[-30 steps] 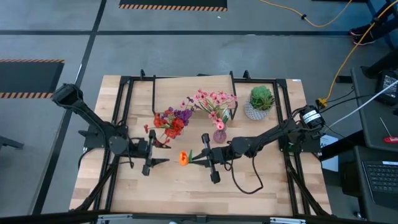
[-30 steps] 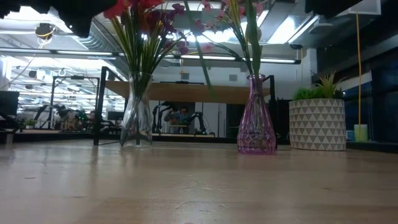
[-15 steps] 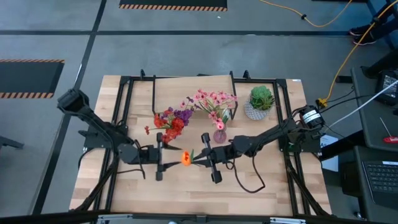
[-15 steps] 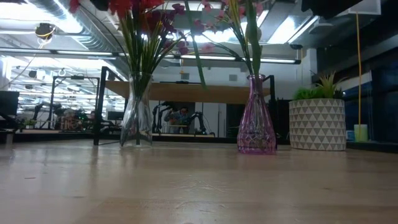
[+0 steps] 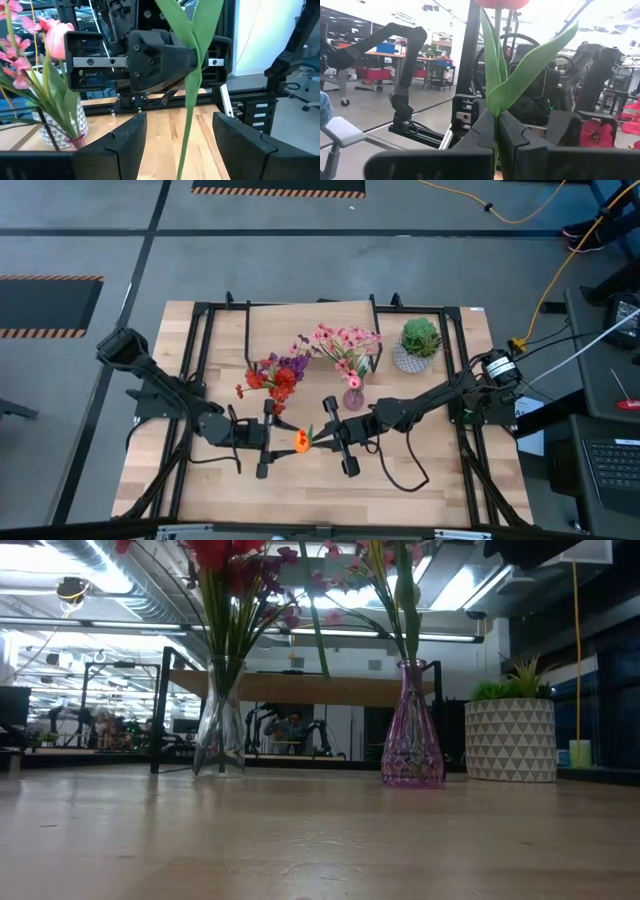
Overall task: Pick and place flowers into a vace then onto a shelf
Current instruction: Put the orange flower into the transparent vase
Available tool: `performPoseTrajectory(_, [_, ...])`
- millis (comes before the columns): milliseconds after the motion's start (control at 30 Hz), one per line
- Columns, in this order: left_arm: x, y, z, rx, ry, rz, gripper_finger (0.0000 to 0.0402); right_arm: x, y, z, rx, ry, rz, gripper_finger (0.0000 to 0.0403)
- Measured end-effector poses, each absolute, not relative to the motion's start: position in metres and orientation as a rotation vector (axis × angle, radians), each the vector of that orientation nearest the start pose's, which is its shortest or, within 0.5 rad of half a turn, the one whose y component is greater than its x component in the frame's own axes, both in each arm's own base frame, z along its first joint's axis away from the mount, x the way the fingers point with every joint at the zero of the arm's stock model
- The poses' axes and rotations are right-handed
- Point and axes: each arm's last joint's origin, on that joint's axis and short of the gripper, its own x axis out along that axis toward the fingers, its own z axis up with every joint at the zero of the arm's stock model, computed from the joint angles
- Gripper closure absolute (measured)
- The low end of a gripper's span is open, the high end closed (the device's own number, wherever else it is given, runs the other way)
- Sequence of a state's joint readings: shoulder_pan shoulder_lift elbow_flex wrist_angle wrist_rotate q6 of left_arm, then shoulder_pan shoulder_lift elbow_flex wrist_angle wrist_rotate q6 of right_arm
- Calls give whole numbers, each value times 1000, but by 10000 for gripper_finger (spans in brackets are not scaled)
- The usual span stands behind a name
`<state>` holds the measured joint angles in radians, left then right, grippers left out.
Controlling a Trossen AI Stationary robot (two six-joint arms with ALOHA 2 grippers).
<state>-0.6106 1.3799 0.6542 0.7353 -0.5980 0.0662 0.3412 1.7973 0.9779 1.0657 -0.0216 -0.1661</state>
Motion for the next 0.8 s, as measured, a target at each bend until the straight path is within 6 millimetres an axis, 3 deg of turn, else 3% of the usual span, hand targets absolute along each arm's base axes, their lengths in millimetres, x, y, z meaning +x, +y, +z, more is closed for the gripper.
performPoseTrajectory(333, [249,-152,245,63,-4,-4,182,363,129,248,-124,-273,339,403])
performPoseTrajectory(567, [249,-152,247,50,-24,-14,193,384,134,244,-178,-243,329,403])
performPoseTrajectory(800, [248,-154,248,78,-25,-25,203,384,132,247,-181,-235,328,403])
